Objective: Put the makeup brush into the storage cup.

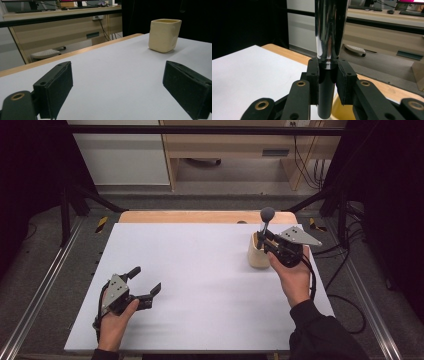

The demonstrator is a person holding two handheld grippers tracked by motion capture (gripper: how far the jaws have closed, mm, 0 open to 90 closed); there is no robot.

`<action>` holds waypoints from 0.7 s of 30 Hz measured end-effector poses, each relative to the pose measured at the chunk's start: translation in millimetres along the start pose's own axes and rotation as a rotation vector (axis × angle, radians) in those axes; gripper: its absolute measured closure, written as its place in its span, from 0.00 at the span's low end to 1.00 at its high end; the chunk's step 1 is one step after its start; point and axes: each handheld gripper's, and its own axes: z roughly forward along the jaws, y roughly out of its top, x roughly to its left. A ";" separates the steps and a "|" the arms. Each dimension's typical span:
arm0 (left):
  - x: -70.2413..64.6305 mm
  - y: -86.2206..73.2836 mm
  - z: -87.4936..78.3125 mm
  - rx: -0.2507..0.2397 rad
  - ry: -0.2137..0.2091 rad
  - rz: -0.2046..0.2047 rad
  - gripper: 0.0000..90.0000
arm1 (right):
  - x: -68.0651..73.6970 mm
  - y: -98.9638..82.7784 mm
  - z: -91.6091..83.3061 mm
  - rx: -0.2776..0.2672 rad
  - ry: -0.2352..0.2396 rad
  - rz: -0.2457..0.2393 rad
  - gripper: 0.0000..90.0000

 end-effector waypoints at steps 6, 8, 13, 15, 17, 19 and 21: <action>1.7 -6.0 -8.6 -0.016 -0.008 -0.022 0.08 | -5.1 2.3 9.2 -0.025 -0.013 -0.008 0.82; 2.9 -7.6 -11.1 -0.023 -0.011 -0.030 0.07 | -6.7 2.1 11.6 -0.033 -0.020 -0.003 0.82; 6.6 -10.5 -13.7 -0.027 -0.003 -0.039 0.05 | -9.5 0.2 15.7 -0.035 -0.033 -0.003 0.82; 8.1 -12.1 -14.3 -0.031 0.004 -0.045 0.03 | -11.4 -1.2 17.8 -0.031 -0.036 -0.004 0.82; 9.9 -12.9 -15.4 -0.025 0.016 -0.048 0.00 | -13.4 -2.6 19.8 -0.030 -0.043 -0.004 0.82; 13.0 -13.6 -17.2 -0.031 0.033 -0.057 0.00 | -15.9 -4.2 22.3 -0.028 -0.043 -0.005 0.82; 13.9 -13.8 -18.1 -0.032 0.035 -0.055 0.00 | -16.6 -4.7 23.3 -0.025 -0.043 0.000 0.82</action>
